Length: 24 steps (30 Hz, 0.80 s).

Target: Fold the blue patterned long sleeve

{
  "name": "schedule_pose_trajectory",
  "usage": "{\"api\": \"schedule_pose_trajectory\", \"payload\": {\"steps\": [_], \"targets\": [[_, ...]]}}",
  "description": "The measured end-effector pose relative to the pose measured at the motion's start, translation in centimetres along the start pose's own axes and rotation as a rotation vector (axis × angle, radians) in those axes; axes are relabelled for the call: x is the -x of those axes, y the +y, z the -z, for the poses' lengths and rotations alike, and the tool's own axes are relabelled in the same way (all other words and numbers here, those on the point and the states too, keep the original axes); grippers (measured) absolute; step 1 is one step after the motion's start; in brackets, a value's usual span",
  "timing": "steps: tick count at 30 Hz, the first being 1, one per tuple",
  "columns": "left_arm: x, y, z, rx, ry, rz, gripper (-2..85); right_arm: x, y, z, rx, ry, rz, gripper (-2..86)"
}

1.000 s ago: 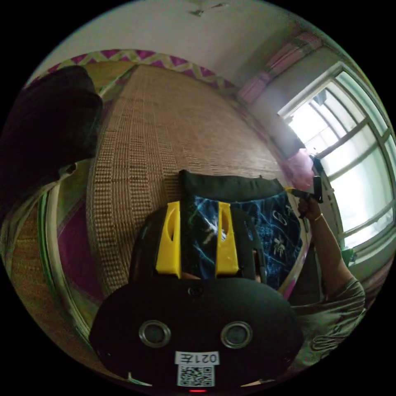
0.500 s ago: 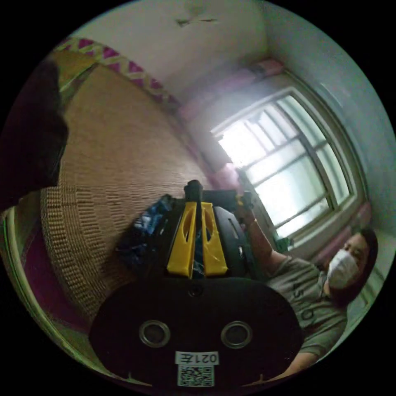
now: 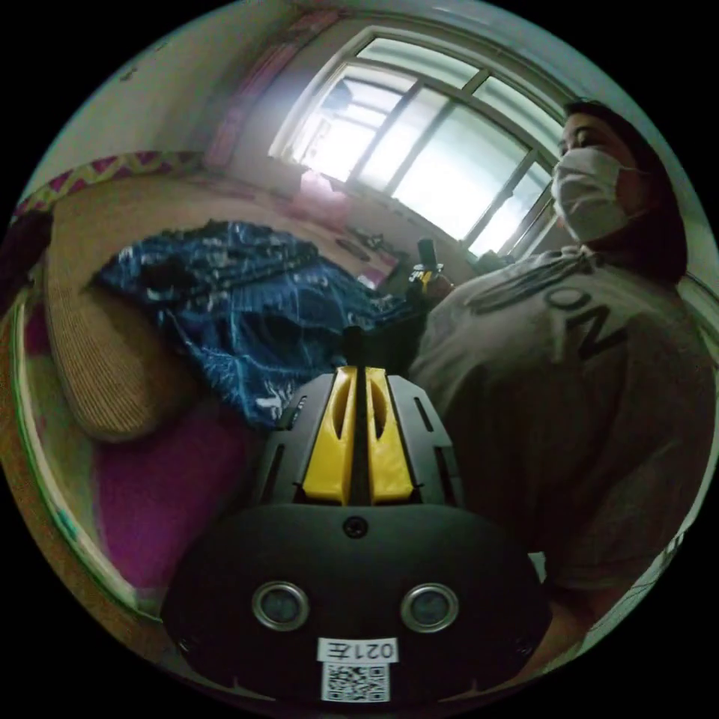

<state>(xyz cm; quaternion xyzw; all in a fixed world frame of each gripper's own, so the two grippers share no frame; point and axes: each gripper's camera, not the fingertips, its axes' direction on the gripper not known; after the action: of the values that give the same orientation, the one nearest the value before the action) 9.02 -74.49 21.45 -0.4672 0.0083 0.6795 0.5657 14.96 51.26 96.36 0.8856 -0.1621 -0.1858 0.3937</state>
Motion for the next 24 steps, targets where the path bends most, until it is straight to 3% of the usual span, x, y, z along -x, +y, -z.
{"api": "schedule_pose_trajectory", "payload": {"steps": [7, 11, 13, 17, 19, 24], "targets": [[4.0, 4.8, -5.2, 0.162, 0.061, 0.128, -0.5, -4.6, 4.7, -8.5, 0.217, 0.036, -0.180, 5.2], [1.1, 2.6, 0.9, -0.128, -0.144, -0.074, 2.4, -1.3, 0.3, -7.0, 0.111, 0.128, 0.022, 8.5], [2.0, 0.8, 3.0, -0.259, -0.322, -0.029, 6.3, -1.5, -2.8, -5.8, 0.031, 0.227, 0.045, 10.2], [10.1, -5.7, 4.8, -0.330, -0.433, 0.132, 9.6, -8.8, -11.0, -3.4, -0.154, 0.557, -0.161, 12.6], [14.3, -8.8, 4.8, -0.332, -0.428, 0.175, 10.1, -12.7, -14.1, -2.9, -0.193, 0.606, -0.225, 12.3], [25.2, -16.7, 3.5, -0.206, -0.510, 0.218, 10.6, -22.5, -23.5, -5.3, 0.035, 0.687, -0.209, 11.2]]}}
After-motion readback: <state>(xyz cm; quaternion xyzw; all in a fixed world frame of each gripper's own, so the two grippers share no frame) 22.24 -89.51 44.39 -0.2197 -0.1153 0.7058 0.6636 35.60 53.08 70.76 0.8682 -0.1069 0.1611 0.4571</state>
